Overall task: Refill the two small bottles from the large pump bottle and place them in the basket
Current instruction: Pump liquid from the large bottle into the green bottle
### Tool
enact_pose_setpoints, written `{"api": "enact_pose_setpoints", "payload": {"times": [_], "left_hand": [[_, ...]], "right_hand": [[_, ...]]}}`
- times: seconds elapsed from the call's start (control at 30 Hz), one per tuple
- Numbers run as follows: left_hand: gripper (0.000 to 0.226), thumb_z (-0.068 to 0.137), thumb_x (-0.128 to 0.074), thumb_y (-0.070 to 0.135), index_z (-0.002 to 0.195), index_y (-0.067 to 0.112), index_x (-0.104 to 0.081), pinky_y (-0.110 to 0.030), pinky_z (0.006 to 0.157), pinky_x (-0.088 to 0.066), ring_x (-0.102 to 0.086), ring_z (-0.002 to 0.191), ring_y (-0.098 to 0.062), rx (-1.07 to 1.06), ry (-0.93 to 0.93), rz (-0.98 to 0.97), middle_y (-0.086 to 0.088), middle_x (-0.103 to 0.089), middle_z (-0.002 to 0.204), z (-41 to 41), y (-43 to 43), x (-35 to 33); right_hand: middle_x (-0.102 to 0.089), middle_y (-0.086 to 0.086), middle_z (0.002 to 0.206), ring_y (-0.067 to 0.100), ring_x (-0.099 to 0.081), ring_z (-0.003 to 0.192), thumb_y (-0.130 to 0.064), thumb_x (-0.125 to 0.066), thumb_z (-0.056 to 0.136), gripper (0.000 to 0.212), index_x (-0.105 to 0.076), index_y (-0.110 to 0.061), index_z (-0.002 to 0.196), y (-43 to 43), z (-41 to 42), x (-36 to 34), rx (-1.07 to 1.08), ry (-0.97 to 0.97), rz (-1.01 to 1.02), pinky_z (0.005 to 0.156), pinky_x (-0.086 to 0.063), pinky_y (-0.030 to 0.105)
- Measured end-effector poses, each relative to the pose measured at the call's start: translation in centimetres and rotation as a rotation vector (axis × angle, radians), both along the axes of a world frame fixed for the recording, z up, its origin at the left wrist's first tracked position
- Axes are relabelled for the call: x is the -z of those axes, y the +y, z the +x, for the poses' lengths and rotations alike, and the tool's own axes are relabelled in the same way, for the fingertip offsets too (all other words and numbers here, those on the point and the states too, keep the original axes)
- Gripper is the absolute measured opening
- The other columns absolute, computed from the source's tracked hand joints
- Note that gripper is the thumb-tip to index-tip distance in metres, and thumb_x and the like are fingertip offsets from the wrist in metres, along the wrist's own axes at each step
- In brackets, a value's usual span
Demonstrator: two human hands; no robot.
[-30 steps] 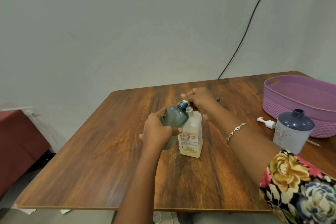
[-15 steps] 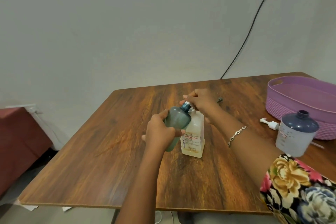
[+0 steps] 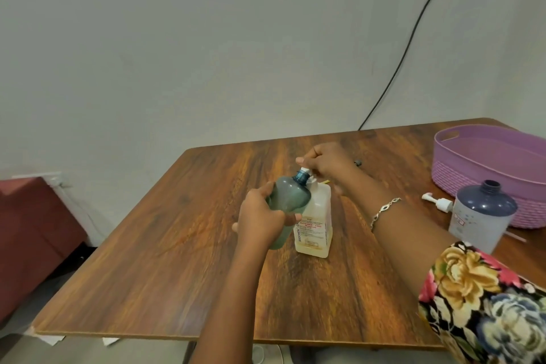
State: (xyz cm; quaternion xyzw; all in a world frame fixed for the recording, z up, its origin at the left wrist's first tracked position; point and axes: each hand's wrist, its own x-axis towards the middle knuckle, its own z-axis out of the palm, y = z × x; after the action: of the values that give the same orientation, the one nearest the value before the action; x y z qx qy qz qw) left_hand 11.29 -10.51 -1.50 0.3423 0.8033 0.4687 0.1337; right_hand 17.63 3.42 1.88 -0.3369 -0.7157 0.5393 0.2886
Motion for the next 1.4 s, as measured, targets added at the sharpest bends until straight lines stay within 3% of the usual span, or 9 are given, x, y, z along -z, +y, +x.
{"api": "enact_pose_setpoints", "payload": {"times": [0.17, 0.27, 0.5, 0.63, 0.8, 1.0, 1.1, 1.2, 1.4], "left_hand": [[0.085, 0.061, -0.084, 0.014, 0.136, 0.018, -0.046, -0.052, 0.100, -0.037, -0.049, 0.117, -0.023, -0.001, -0.024, 0.032, 0.001, -0.053, 0.131, 0.0, 0.0, -0.4], [0.083, 0.060, -0.084, 0.014, 0.135, 0.021, -0.048, -0.052, 0.098, -0.038, -0.051, 0.113, -0.022, -0.004, 0.015, 0.042, 0.004, -0.056, 0.125, -0.2, 0.0, -1.2], [0.086, 0.061, -0.084, 0.015, 0.138, 0.021, -0.044, -0.052, 0.101, -0.037, -0.048, 0.117, -0.023, -0.004, -0.021, 0.003, 0.001, -0.052, 0.131, -0.3, 0.2, 0.3], [0.085, 0.060, -0.085, 0.014, 0.136, 0.019, -0.046, -0.051, 0.100, -0.037, -0.050, 0.116, -0.024, -0.001, -0.025, 0.023, 0.000, -0.054, 0.130, -0.3, -0.1, -0.3], [0.083, 0.060, -0.085, 0.017, 0.134, 0.022, -0.048, -0.050, 0.097, -0.039, -0.052, 0.111, -0.023, -0.004, 0.047, 0.007, 0.003, -0.057, 0.123, -0.7, -0.2, -1.2], [0.085, 0.062, -0.085, 0.018, 0.137, 0.021, -0.045, -0.051, 0.099, -0.037, -0.050, 0.115, -0.022, -0.007, 0.002, -0.014, 0.003, -0.054, 0.128, -0.1, -0.1, -0.1], [0.084, 0.061, -0.085, 0.015, 0.135, 0.020, -0.047, -0.052, 0.099, -0.038, -0.050, 0.114, -0.023, -0.018, -0.025, 0.027, 0.001, -0.055, 0.128, 0.0, -0.3, -0.3], [0.083, 0.058, -0.086, 0.015, 0.132, 0.021, -0.051, -0.052, 0.097, -0.039, -0.052, 0.112, -0.022, -0.027, -0.017, 0.072, 0.002, -0.056, 0.125, -0.1, -0.4, -0.9], [0.085, 0.052, -0.088, 0.015, 0.130, 0.022, -0.053, -0.051, 0.098, -0.039, -0.052, 0.112, -0.019, -0.054, -0.065, 0.094, 0.004, -0.058, 0.125, 0.3, -0.4, 0.1]], "right_hand": [[-0.057, 0.000, 0.068, 0.007, -0.054, 0.066, -0.011, -0.067, 0.081, 0.024, -0.052, -0.009, 0.063, -0.4, 0.0, -0.8, 0.041, -0.013, 0.054, 0.050, -0.041, 0.018], [-0.058, 0.004, 0.069, 0.010, -0.052, 0.061, -0.006, -0.068, 0.080, 0.021, -0.055, -0.008, 0.063, 0.1, 0.4, -2.1, -0.034, 0.027, -0.044, 0.042, -0.042, 0.016], [-0.057, -0.002, 0.064, 0.005, -0.050, 0.055, -0.013, -0.067, 0.082, 0.025, -0.053, -0.012, 0.061, 0.0, -0.2, 0.4, 0.031, -0.013, 0.114, 0.052, -0.040, 0.018], [-0.058, -0.001, 0.067, 0.003, -0.053, 0.054, -0.010, -0.066, 0.082, 0.022, -0.054, -0.011, 0.063, -0.1, 0.1, -0.5, 0.008, 0.010, 0.048, 0.045, -0.042, 0.014], [-0.062, 0.003, 0.074, 0.010, -0.058, 0.073, -0.006, -0.065, 0.082, 0.025, -0.052, -0.010, 0.061, -0.3, -0.2, -1.0, 0.012, 0.029, 0.016, 0.048, -0.041, 0.017], [-0.059, 0.000, 0.072, 0.008, -0.058, 0.078, -0.010, -0.064, 0.084, 0.027, -0.049, -0.011, 0.061, -0.5, -0.6, 0.4, 0.062, -0.007, 0.069, 0.055, -0.041, 0.020], [-0.062, -0.002, 0.075, 0.003, -0.056, 0.071, -0.008, -0.062, 0.085, 0.025, -0.050, -0.010, 0.063, -0.5, -0.2, -0.2, 0.041, -0.003, 0.043, 0.051, -0.043, 0.015], [-0.065, 0.007, 0.088, 0.013, -0.057, 0.079, -0.013, -0.066, 0.082, 0.023, -0.053, -0.010, 0.063, -0.4, 0.0, -1.7, 0.023, -0.078, 0.112, 0.063, -0.042, 0.022], [-0.056, -0.003, 0.071, 0.002, -0.050, 0.066, -0.015, -0.064, 0.085, 0.027, -0.050, -0.012, 0.062, -0.7, -0.5, -0.4, 0.060, -0.110, 0.178, 0.055, -0.038, 0.020]]}}
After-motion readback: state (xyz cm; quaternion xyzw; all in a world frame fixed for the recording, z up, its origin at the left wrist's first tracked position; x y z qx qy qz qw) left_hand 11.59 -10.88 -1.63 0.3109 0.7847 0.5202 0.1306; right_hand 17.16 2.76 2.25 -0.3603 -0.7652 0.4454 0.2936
